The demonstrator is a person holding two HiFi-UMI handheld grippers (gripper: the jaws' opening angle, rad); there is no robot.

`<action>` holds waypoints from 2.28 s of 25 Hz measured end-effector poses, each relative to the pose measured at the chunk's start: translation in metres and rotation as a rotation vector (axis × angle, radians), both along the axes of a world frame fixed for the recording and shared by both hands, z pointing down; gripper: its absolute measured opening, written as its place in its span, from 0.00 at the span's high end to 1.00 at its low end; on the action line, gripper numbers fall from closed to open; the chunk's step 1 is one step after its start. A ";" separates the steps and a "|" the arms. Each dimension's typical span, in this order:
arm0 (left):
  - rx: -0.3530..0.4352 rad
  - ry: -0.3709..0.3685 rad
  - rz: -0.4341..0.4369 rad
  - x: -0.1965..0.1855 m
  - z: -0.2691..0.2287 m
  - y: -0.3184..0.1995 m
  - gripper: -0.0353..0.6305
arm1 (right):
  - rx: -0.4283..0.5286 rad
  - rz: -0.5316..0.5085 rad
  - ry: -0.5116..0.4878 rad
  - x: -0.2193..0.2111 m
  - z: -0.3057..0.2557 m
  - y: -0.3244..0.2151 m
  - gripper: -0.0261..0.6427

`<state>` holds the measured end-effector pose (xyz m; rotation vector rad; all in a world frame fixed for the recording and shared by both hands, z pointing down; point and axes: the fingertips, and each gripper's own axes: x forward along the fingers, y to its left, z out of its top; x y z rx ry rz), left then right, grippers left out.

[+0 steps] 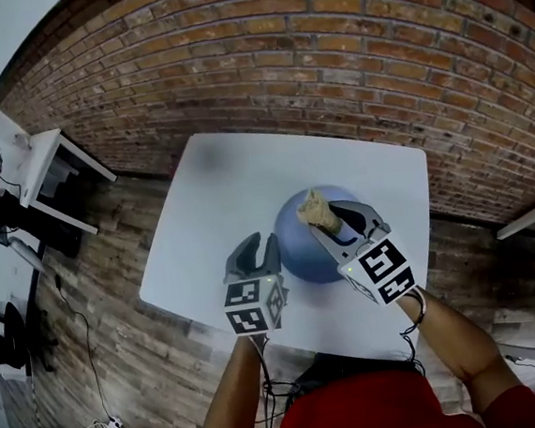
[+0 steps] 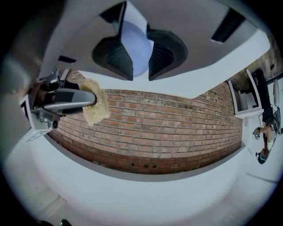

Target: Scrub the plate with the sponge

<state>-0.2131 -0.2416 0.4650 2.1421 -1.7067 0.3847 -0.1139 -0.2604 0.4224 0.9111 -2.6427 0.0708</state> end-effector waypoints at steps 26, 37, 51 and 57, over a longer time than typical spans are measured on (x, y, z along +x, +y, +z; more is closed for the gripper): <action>-0.553 0.007 0.057 -0.001 0.138 -0.034 0.80 | -0.494 0.029 0.350 -0.049 0.169 -0.065 0.72; -0.554 -0.016 0.002 0.000 0.146 -0.036 0.88 | -0.512 0.018 0.387 -0.052 0.184 -0.066 0.72; -0.538 -0.015 -0.027 -0.003 0.144 -0.035 0.88 | -0.485 0.176 0.416 0.026 0.178 -0.089 0.72; -0.526 0.014 -0.034 -0.005 0.143 -0.035 0.88 | -0.540 0.045 0.315 -0.050 0.160 -0.047 0.72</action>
